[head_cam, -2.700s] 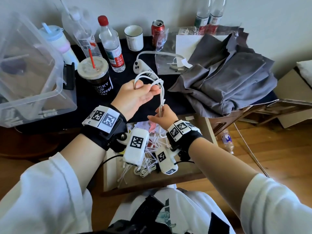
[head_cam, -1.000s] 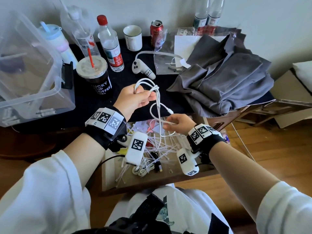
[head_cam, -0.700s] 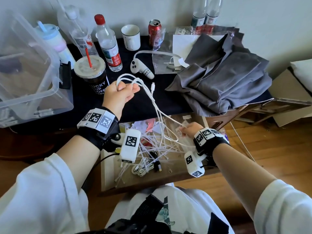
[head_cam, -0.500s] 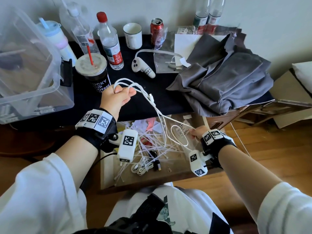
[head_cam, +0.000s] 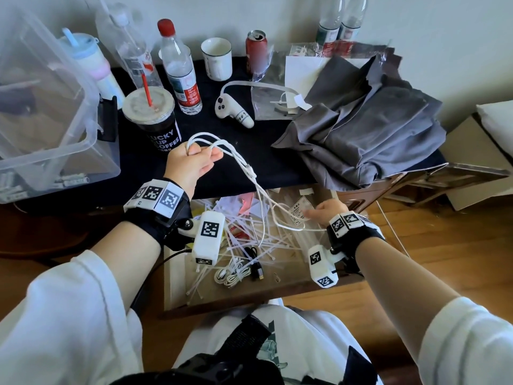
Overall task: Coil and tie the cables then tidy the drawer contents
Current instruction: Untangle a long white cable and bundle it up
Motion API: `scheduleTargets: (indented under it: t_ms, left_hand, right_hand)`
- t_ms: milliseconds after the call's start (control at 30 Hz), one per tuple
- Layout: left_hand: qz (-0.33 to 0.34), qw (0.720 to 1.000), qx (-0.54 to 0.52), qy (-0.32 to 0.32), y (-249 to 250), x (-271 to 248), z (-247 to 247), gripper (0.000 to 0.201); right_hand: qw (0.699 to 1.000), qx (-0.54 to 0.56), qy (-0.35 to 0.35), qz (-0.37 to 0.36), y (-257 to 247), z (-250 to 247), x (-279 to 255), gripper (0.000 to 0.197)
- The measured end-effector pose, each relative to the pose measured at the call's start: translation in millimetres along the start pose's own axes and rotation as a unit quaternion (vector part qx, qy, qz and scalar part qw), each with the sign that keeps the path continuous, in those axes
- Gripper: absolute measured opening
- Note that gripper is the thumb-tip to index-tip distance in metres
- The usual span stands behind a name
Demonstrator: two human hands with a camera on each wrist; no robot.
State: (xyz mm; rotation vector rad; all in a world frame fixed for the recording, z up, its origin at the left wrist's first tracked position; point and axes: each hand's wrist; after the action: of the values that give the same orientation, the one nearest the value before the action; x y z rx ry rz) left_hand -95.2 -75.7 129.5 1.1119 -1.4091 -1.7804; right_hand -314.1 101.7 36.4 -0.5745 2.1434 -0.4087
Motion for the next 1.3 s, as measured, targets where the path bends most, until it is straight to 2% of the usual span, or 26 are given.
scheduleTargets:
  t_ms: [133,200,267,367,433,500,567,667,767,833,933,1000,1067,1200,1300]
  left_hand:
    - [0.019,1.0,0.005,0.007,0,2,3,0.04]
    - [0.028,0.999,-0.007,0.03,1,7,-1,0.039]
    - [0.017,0.999,-0.016,0.034,4,11,-7,0.037]
    - [-0.029,0.999,0.007,-0.025,7,10,-16,0.039]
    - [-0.053,0.995,0.034,-0.08,5,8,-15,0.041]
    - [-0.064,0.988,0.059,-0.125,3,5,-11,0.037]
    - [-0.065,0.982,0.074,-0.159,5,2,-5,0.032]
    - [-0.046,0.974,0.096,-0.201,11,-3,3,0.024]
    - [-0.034,0.965,0.116,-0.233,17,-6,7,0.022]
    - [-0.031,0.963,0.115,-0.241,19,-6,8,0.025]
    - [-0.035,0.963,0.119,-0.239,19,-5,7,0.027]
    - [-0.049,0.962,0.132,-0.233,17,-3,5,0.024]
    - [-0.064,0.966,0.14,-0.21,13,-1,1,0.021]
    - [-0.081,0.984,0.106,-0.116,4,5,-14,0.013]
    - [-0.097,0.987,0.091,-0.095,-2,6,-24,0.015]
  right_hand:
    - [0.997,-0.058,0.021,0.038,-3,-4,-1,0.027]
    - [0.995,-0.085,0.027,0.048,0,-6,-3,0.022]
    - [0.996,-0.066,0.041,0.047,9,-7,-2,0.026]
    - [0.998,-0.017,0.042,0.031,15,-5,3,0.036]
    - [1.0,0.012,0.014,0.012,9,-2,6,0.036]
    - [1.0,0.015,-0.011,-0.023,-1,1,8,0.027]
    - [0.997,0.016,-0.004,-0.076,-14,2,6,0.007]
    - [0.979,0.117,-0.004,-0.17,-42,5,-1,0.021]
    - [0.932,0.254,-0.058,-0.253,-74,10,-19,0.032]
    - [0.91,0.269,-0.104,-0.298,-86,11,-28,0.034]
    - [0.883,0.275,-0.184,-0.334,-95,11,-37,0.023]
    - [0.877,0.282,-0.195,-0.337,-97,10,-41,0.02]
    - [0.88,0.306,-0.167,-0.324,-99,5,-42,0.027]
    - [0.868,0.422,-0.078,-0.249,-93,-12,-34,0.031]
    - [0.863,0.443,-0.036,-0.24,-83,-21,-29,0.033]
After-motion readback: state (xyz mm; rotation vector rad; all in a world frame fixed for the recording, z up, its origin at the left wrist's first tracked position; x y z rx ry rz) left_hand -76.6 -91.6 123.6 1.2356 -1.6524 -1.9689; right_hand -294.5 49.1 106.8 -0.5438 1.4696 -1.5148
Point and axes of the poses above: each hand's wrist, its own x-axis towards the middle knuckle, its own z-axis out of the palm, y = z × x, and after that the axes turned 6 degrees about -y, right-handed
